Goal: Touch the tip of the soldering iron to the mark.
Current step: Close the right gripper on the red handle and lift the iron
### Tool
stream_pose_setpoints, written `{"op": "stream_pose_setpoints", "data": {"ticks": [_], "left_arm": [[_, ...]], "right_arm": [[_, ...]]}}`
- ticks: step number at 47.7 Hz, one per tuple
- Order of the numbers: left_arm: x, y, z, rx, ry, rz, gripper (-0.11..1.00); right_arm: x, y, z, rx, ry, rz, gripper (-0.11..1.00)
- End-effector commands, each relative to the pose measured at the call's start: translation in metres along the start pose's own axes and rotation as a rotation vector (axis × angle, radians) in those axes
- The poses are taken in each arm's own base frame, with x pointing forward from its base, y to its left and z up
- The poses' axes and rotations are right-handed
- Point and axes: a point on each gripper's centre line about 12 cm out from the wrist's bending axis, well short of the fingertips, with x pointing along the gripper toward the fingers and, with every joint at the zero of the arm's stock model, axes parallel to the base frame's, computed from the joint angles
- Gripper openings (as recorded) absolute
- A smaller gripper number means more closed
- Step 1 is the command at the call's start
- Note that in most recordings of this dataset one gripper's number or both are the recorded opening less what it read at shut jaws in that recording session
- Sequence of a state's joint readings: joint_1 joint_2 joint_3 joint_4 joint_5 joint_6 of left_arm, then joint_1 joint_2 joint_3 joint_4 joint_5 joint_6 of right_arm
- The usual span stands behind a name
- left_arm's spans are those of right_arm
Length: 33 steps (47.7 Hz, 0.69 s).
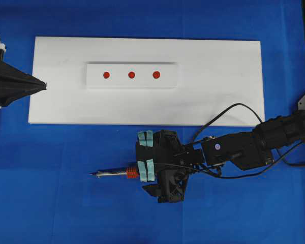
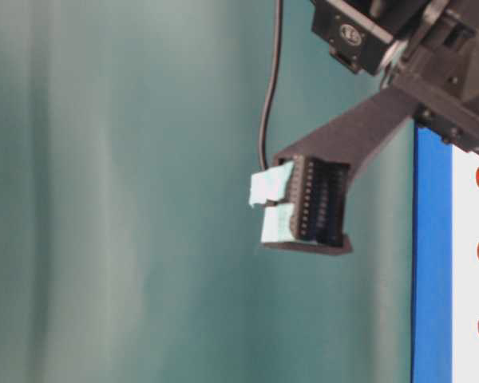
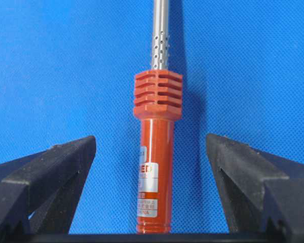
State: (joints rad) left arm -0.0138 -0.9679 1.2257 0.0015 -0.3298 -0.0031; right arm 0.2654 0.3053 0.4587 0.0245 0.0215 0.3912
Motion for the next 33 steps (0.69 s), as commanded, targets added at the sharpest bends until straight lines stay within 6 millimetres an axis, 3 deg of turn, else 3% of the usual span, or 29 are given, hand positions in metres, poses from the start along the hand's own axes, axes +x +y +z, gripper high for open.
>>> {"op": "stream_pose_setpoints", "data": {"ticks": [1, 9, 13, 23, 25, 33], "left_arm": [[0.0014, 0.0006, 0.0034, -0.001, -0.014, 0.003, 0.02], [0.0007, 0.0003, 0.0019, -0.003, -0.011, 0.001, 0.02], [0.0007, 0.0006, 0.0019, -0.003, -0.011, 0.003, 0.02], [0.0006, 0.0003, 0.0013, -0.003, -0.009, 0.001, 0.02], [0.0006, 0.0003, 0.0013, -0.003, -0.009, 0.001, 0.02], [0.0004, 0.0006, 0.0006, -0.003, -0.008, 0.003, 0.02]], "right_arm": [[-0.0055, 0.0067, 0.0133, 0.010, -0.037, 0.018, 0.82], [-0.0032, 0.0050, 0.0131, 0.016, -0.037, 0.015, 0.79], [0.0015, 0.0037, 0.0118, 0.017, -0.027, 0.010, 0.70], [0.0038, -0.0008, 0.0121, 0.019, -0.024, 0.002, 0.13], [0.0038, -0.0006, 0.0126, 0.019, -0.029, 0.003, 0.07], [0.0037, 0.0000, 0.0139, 0.019, -0.029, 0.004, 0.06]]}}
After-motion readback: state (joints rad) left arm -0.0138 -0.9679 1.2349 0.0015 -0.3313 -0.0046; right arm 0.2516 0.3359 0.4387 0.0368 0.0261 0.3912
